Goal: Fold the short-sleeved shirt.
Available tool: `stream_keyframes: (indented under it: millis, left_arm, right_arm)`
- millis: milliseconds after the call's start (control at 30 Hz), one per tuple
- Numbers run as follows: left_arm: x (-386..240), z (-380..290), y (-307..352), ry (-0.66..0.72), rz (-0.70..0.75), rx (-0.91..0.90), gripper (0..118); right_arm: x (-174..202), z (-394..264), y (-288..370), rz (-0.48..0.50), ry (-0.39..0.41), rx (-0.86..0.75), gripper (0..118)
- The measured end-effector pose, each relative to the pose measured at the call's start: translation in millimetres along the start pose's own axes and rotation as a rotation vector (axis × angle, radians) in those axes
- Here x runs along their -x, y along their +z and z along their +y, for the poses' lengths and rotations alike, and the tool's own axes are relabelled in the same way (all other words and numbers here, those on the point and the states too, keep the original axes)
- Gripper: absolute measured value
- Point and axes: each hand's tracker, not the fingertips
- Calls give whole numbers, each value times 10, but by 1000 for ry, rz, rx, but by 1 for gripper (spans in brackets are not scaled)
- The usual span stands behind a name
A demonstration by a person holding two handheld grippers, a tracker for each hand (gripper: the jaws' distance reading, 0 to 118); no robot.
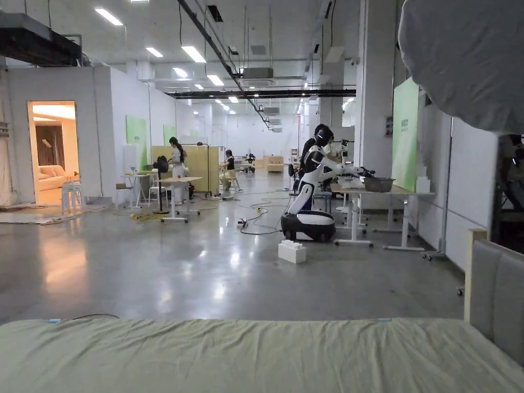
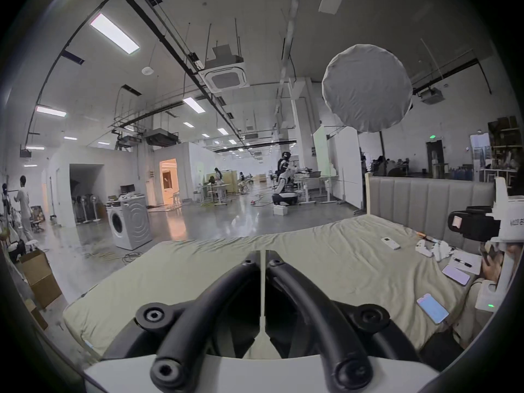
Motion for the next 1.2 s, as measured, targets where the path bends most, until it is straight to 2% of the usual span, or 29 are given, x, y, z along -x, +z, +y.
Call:
stream_keyframes:
  millis: [133, 233, 400, 767, 833, 867, 933, 967, 1067, 1133, 1167, 1200]
  left_arm:
    - [-44, -67, 36, -53, 22, 10, 0]
    - [14, -53, 76, 5, 7, -5, 0]
    - [26, -23, 69, -25, 26, -5, 0]
    - [110, 35, 105, 33, 18, -17, 0]
    - [102, 53, 104, 37, 18, -22, 0]
    - [93, 69, 102, 37, 23, -22, 1]
    - [84, 28, 92, 36, 23, -21, 15]
    - [83, 31, 93, 37, 20, -22, 25]
    - [76, 10, 79, 56, 7, -22, 32]
    - [60, 17, 75, 60, 7, -23, 48]
    - [52, 8, 73, 59, 10, -25, 66]
    - [46, 2, 74, 57, 14, -28, 79]
  right_arm:
    - [23, -14, 49, 1, 51, -17, 0]
    - [15, -1, 56, -4, 40, -10, 0]
    - [35, 46, 73, -1, 36, -18, 0]
    - [124, 76, 41, 8, 77, -27, 0]
    - [121, 74, 36, 12, 63, -21, 0]
    - [116, 71, 39, 11, 61, -22, 0]
    - [109, 68, 40, 7, 55, -24, 1]
    - [107, 72, 39, 5, 60, -32, 7]
    - [113, 88, 24, -4, 60, -23, 18]
    - [141, 100, 1, -5, 78, -15, 58]
    - [164, 98, 0, -11, 86, -17, 81]
    - [179, 96, 2, -15, 91, -21, 91]
